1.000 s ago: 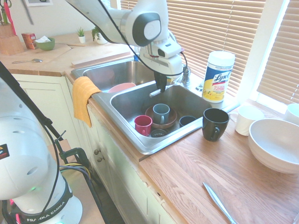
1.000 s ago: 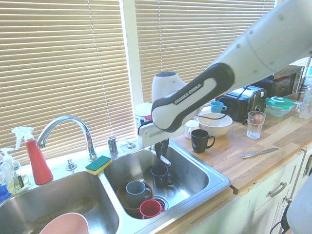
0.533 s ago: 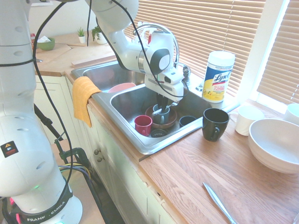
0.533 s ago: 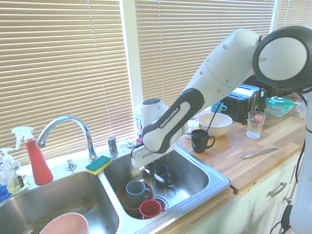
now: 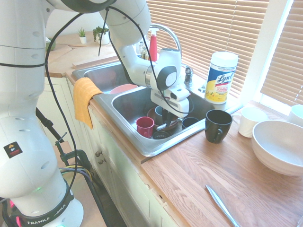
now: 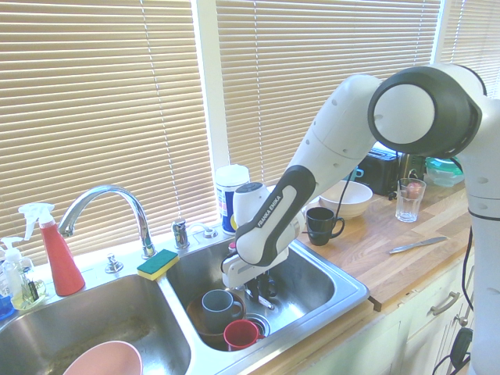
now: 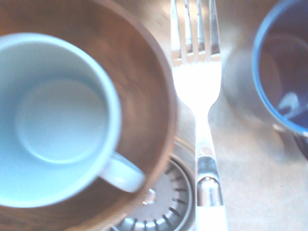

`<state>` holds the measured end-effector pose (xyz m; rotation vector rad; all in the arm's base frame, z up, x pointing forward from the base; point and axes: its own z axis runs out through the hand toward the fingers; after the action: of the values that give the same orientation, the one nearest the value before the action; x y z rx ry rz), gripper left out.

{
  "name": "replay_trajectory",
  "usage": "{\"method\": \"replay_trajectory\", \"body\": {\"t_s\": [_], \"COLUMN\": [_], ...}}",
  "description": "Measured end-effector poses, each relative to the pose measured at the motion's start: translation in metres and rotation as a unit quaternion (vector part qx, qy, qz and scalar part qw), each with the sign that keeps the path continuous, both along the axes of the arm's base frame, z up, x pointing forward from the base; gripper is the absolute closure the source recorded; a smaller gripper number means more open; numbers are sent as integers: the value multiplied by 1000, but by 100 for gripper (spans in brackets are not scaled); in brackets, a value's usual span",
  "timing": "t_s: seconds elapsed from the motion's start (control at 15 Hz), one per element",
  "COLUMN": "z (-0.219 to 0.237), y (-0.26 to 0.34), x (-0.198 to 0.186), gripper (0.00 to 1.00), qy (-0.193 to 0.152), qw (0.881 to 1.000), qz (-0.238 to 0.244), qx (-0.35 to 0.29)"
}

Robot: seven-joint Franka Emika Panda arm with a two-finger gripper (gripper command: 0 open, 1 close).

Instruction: Put the fork into the sink

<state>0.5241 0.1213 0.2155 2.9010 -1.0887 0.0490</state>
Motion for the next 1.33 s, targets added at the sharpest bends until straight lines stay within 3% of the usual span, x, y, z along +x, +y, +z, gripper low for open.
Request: {"method": "replay_trajectory", "body": {"t_s": [0.07,0.13,0.53,1.07,1.2,1.33], "z": [-7,-13,-26,-23,-7,40], "y": [0,0,0,-2,-3,-6], "x": [-1,-2,-7,-3,2,5], "gripper": [100,0,0,0,0,0], "qy": [4,8,27,26,19,15], "qw": [1000,1000,1000,1000,1000,1000], "qz": [0,0,-9,-14,-12,-7], "qx": [-1,-1,2,6,6,-2]}}
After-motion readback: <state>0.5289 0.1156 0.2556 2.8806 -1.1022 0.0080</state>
